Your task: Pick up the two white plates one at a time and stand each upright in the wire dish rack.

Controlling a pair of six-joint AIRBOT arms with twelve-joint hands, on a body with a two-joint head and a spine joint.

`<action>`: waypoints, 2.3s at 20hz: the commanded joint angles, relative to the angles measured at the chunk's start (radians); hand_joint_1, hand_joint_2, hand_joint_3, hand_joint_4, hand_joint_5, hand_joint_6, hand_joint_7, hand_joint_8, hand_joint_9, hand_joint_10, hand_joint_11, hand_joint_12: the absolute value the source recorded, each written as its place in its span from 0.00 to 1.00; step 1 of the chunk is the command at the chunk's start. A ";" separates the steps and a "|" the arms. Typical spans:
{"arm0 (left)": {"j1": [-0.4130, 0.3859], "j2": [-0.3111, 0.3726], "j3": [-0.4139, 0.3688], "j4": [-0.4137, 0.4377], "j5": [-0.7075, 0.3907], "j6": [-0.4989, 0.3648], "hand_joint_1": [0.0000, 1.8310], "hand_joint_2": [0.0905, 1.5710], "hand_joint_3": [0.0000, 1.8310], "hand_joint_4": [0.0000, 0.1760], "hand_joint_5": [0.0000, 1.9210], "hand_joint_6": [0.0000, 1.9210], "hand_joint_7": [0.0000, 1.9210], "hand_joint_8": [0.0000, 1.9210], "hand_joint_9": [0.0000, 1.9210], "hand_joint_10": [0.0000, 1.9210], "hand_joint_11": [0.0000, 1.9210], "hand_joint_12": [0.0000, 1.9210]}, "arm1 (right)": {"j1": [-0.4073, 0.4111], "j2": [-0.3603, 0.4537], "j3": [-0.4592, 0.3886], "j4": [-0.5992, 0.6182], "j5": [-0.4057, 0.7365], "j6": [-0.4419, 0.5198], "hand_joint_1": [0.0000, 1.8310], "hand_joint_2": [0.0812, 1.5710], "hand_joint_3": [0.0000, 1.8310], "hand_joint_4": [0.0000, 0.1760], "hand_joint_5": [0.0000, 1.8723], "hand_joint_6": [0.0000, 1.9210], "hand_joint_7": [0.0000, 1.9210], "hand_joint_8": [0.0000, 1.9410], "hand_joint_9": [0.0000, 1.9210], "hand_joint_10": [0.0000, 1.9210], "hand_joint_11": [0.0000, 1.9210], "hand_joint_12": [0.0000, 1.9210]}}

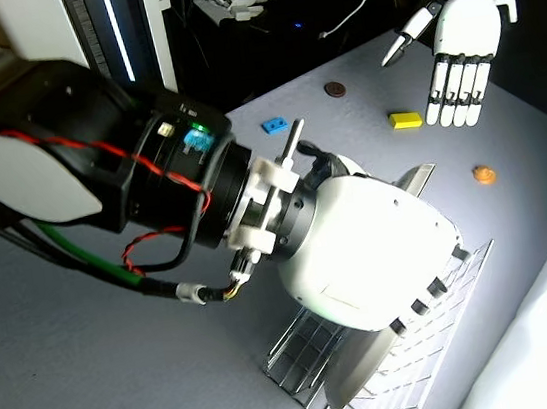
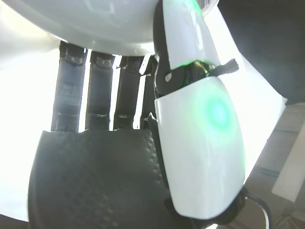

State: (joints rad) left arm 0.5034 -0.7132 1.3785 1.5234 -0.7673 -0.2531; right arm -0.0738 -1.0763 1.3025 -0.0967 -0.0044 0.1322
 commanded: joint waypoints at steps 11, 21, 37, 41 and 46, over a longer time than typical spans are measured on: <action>-0.010 0.004 0.007 -0.054 -0.010 -0.002 0.00 0.63 0.00 0.00 0.00 0.00 0.00 0.00 0.00 0.00 0.00 0.00 | -0.037 -0.016 0.022 0.020 0.197 -0.028 0.75 0.69 0.00 0.00 0.52 0.53 0.52 0.46 0.46 0.61 0.37 0.65; -0.010 0.004 0.006 -0.053 -0.010 -0.002 0.00 0.64 0.00 0.00 0.00 0.00 0.00 0.00 0.00 0.00 0.00 0.00 | -0.079 -0.024 0.021 0.020 0.267 -0.115 0.75 0.70 0.00 0.00 0.51 0.55 0.51 0.47 0.45 0.63 0.35 0.67; -0.010 0.005 0.003 -0.050 -0.011 -0.002 0.00 0.63 0.00 0.00 0.00 0.00 0.00 0.00 0.00 0.00 0.00 0.00 | -0.117 -0.039 0.018 -0.018 0.344 -0.164 0.66 0.68 0.00 0.00 0.44 0.07 0.47 0.03 0.40 0.12 0.17 0.65; -0.010 0.005 0.002 -0.050 -0.011 -0.002 0.00 0.64 0.00 0.00 0.00 0.00 0.00 0.00 0.00 0.00 0.00 0.00 | -0.116 -0.039 0.013 -0.025 0.351 -0.165 0.65 0.67 0.00 0.00 0.44 0.03 0.47 0.01 0.41 0.09 0.17 0.65; -0.010 0.005 0.001 -0.050 -0.011 -0.002 0.00 0.63 0.00 0.00 0.00 0.00 0.00 0.00 0.00 0.00 0.00 0.00 | -0.100 -0.038 0.008 -0.031 0.360 -0.166 0.65 0.68 0.00 0.00 0.42 0.02 0.45 0.00 0.39 0.07 0.15 0.65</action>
State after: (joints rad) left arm 0.5034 -0.7136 1.3785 1.5276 -0.7677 -0.2531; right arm -0.1947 -1.1210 1.3106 -0.1432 0.2356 -0.0395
